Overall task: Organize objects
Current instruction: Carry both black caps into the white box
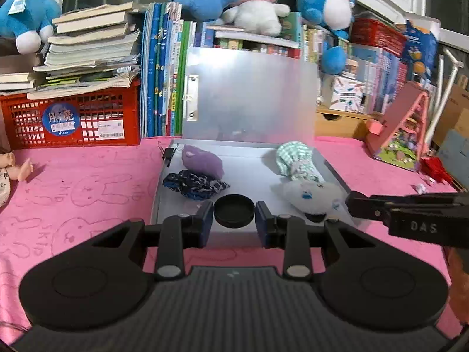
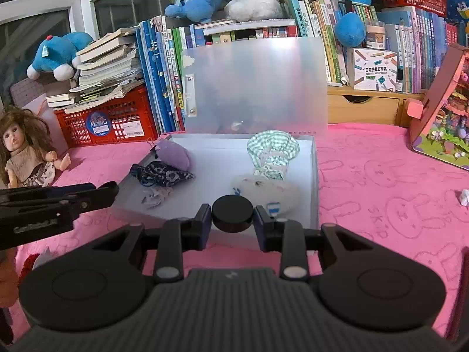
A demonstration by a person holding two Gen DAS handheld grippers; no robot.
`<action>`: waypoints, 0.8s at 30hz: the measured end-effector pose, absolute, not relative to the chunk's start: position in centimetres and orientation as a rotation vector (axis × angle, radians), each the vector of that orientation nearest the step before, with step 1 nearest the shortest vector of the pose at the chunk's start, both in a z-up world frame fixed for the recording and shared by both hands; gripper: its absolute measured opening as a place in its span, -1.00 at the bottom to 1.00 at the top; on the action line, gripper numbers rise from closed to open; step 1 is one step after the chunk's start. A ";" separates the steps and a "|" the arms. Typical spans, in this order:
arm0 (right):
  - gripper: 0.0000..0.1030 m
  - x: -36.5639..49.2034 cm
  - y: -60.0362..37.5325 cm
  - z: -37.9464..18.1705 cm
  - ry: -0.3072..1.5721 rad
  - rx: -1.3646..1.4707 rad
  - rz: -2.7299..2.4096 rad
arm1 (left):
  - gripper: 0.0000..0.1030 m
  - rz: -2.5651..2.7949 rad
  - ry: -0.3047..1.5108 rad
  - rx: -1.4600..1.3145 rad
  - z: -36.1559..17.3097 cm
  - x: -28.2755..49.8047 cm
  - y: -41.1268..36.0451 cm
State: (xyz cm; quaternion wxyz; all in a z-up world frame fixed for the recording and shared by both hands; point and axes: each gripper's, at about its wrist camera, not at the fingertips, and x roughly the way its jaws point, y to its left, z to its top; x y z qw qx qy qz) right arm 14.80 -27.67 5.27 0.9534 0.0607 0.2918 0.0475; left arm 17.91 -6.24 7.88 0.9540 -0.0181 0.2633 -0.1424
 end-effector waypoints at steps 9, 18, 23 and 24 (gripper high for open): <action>-0.29 18.3 -27.0 3.5 0.636 0.175 0.148 | -0.29 -0.253 0.573 -0.055 5.5 22.0 -7.8; -0.29 21.6 -27.2 1.3 0.691 0.196 0.133 | -0.29 -0.226 0.594 -0.033 4.3 25.3 -8.9; -0.29 22.8 -27.1 0.3 0.715 0.203 0.126 | -0.29 -0.208 0.615 -0.016 3.2 26.6 -9.1; -0.29 23.0 -27.0 0.2 0.718 0.197 0.123 | -0.29 -0.205 0.617 -0.012 3.0 26.8 -9.1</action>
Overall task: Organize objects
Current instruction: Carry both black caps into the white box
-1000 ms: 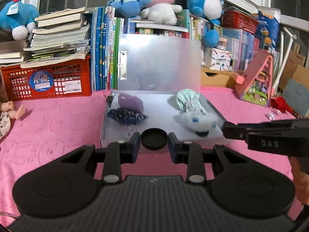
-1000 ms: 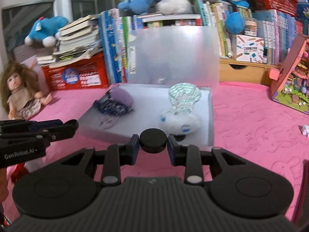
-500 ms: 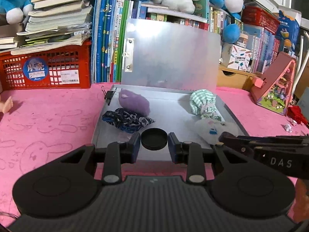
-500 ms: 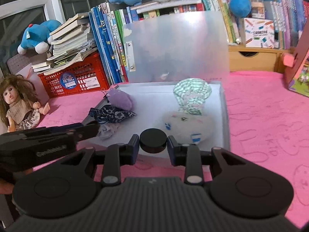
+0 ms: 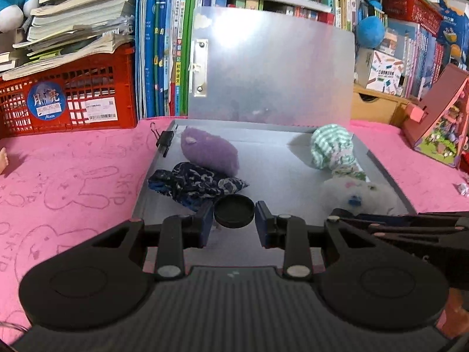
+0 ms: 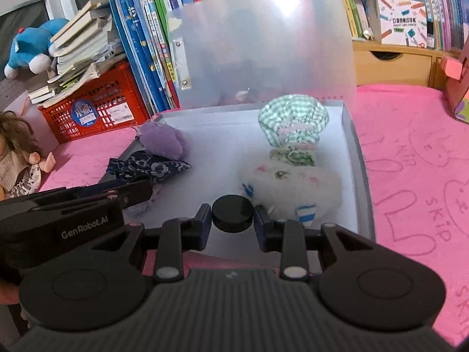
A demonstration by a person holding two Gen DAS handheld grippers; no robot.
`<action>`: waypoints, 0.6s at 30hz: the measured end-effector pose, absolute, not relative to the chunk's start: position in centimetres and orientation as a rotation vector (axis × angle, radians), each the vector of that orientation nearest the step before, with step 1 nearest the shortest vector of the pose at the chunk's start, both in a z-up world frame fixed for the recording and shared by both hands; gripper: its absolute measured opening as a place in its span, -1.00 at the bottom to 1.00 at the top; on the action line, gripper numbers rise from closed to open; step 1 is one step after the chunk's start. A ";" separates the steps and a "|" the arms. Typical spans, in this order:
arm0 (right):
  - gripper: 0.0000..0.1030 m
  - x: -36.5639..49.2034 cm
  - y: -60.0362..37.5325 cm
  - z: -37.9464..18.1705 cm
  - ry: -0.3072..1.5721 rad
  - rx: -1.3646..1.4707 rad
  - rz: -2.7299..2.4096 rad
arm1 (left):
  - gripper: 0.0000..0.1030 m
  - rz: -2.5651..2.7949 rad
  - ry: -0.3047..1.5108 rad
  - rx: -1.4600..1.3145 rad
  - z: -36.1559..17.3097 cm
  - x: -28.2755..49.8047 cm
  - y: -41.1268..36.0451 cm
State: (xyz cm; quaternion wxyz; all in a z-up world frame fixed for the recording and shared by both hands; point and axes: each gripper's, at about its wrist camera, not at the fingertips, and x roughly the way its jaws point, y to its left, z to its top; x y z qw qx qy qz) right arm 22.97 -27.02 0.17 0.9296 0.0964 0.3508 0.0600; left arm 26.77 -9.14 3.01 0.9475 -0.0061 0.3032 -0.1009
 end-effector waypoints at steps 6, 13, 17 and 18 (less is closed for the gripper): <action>-0.29 24.2 -27.3 -0.6 0.736 0.191 0.086 | -0.29 -0.184 0.637 0.002 2.1 28.3 -8.9; -0.29 25.7 -28.6 -0.6 0.737 0.200 0.042 | -0.29 -0.150 0.667 -0.007 1.8 31.1 -8.4; -0.29 26.4 -28.9 -0.7 0.746 0.196 0.026 | -0.29 -0.143 0.672 0.020 1.4 32.2 -8.3; -0.29 26.4 -28.9 -0.8 0.745 0.193 0.027 | -0.29 -0.144 0.674 0.024 1.3 32.3 -8.4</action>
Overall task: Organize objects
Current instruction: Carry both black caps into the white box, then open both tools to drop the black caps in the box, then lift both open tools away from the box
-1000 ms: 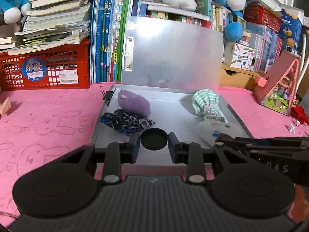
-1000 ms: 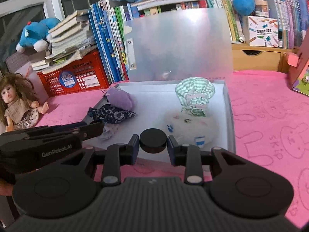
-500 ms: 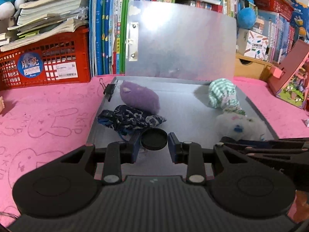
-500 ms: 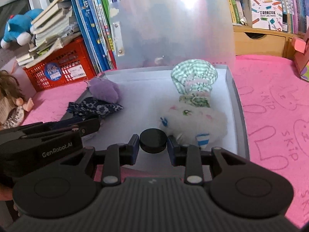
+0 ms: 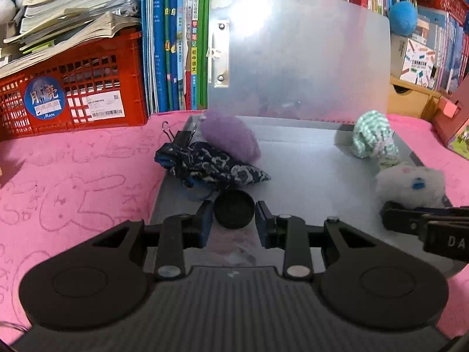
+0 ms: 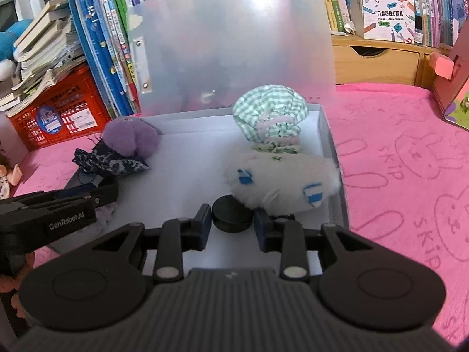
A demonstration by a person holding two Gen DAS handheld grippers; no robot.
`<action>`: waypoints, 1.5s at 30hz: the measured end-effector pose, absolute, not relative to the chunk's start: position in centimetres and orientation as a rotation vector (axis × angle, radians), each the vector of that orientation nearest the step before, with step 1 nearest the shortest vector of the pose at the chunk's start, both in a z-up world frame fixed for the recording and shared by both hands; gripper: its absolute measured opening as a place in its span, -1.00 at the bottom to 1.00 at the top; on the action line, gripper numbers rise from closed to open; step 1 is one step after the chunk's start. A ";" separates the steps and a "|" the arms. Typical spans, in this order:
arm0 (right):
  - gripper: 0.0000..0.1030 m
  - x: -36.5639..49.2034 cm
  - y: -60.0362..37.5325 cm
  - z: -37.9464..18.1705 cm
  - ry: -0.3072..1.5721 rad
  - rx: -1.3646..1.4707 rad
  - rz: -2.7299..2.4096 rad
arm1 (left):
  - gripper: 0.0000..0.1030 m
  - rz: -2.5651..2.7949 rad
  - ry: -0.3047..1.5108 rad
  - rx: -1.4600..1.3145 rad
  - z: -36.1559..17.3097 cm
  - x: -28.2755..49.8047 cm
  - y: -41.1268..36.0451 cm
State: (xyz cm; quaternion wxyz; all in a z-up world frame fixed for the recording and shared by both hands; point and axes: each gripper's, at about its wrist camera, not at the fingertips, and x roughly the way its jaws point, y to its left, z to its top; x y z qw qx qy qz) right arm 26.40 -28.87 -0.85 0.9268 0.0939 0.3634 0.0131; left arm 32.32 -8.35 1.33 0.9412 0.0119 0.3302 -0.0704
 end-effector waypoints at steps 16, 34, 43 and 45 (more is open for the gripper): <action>-0.14 26.5 -28.8 -1.0 0.740 0.187 0.035 | -0.27 -0.146 0.681 0.057 0.6 32.4 -8.5; 0.31 20.3 -29.2 3.3 0.616 0.189 0.157 | 0.28 -0.233 0.541 0.070 6.3 25.1 -7.3; 0.41 12.9 -27.6 3.9 0.535 0.085 0.221 | 0.28 -0.276 0.469 0.037 7.4 15.9 -4.8; 0.42 11.5 -26.9 3.6 0.527 0.057 0.229 | 0.28 -0.266 0.448 0.035 7.1 13.6 -4.1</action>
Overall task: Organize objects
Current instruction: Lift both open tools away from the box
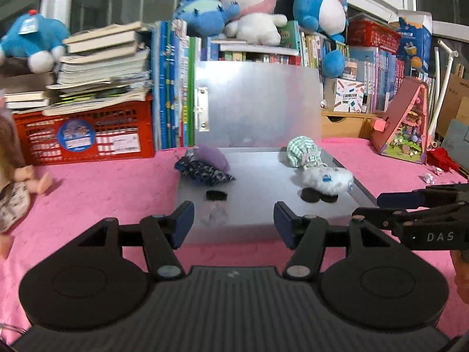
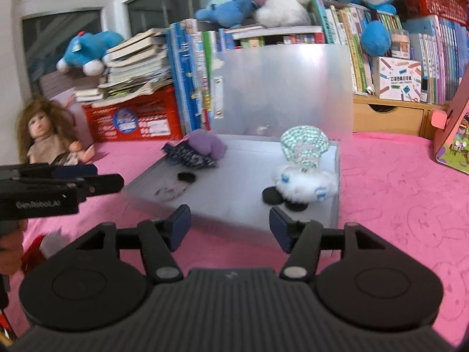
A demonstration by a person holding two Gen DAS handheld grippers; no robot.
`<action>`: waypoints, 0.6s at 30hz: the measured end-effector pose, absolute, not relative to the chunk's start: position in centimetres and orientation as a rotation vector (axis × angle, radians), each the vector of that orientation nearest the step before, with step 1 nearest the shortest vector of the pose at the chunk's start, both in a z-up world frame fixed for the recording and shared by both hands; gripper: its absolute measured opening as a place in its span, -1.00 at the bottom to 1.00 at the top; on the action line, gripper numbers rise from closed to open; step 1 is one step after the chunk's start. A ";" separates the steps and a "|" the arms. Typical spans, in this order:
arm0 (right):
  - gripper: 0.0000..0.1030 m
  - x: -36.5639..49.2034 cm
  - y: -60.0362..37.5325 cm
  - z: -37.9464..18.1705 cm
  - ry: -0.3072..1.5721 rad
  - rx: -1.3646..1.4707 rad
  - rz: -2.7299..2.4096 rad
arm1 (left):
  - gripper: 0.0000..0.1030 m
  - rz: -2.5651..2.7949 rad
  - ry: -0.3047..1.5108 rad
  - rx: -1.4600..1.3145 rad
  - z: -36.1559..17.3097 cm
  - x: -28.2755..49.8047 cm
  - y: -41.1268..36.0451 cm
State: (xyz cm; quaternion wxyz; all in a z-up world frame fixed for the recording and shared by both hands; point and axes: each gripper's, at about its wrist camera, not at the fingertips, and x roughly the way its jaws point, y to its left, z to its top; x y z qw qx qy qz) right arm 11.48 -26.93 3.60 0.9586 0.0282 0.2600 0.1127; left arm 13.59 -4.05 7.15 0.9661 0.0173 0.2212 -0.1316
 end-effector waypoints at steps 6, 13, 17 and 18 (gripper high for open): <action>0.47 7.9 -25.5 2.8 0.508 0.062 0.256 | 0.32 -0.213 0.392 0.043 6.0 8.0 -1.8; 0.64 4.6 -22.7 1.1 0.499 0.007 0.327 | 0.50 -0.146 0.337 0.042 4.6 3.4 0.8; 0.66 4.0 -20.9 0.1 0.519 -0.029 0.364 | 0.53 -0.097 0.352 0.031 3.9 2.7 2.4; 0.66 4.0 -20.5 -0.1 0.523 -0.037 0.365 | 0.54 -0.086 0.360 0.026 3.7 2.6 2.7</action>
